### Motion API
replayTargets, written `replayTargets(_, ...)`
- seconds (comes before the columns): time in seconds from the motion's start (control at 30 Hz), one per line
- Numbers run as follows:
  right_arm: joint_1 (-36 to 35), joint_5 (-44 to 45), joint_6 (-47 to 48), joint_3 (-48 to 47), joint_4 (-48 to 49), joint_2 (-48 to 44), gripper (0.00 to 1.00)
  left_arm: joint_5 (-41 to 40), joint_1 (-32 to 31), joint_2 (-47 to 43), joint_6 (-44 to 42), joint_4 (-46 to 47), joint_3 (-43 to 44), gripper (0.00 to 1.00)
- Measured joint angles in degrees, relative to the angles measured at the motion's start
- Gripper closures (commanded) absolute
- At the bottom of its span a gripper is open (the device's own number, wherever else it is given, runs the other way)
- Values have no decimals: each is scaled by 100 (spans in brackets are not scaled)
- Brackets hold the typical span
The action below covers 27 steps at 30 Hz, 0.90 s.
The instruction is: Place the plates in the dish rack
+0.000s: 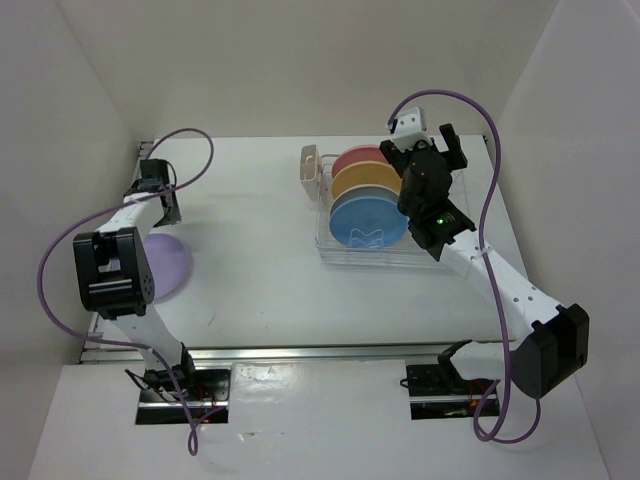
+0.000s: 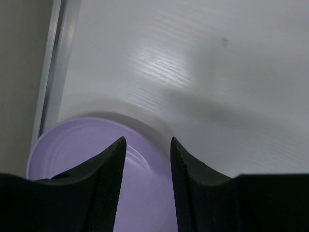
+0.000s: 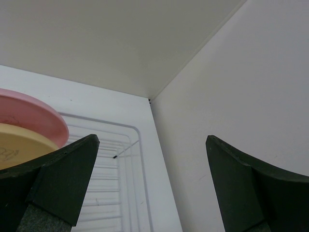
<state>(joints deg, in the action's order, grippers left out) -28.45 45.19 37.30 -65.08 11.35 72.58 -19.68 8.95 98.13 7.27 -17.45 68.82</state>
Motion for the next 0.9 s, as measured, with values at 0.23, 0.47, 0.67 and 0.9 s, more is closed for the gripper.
replayTargets(0.23,0,-2,-2,0,0,7,0,1104,1410,645,341,-546,337,53)
replayTargets(0.47,0,-2,-15,0,2,61,0,1864,2258,645,538,-564,339,54)
replayTargets(0.67,0,0,-13,0,0,116,0,2039,2518,647,654,-551,330,54)
replayTargets(0.9,0,2,-13,0,2,116,0,1847,2767,809,651,-476,280,54)
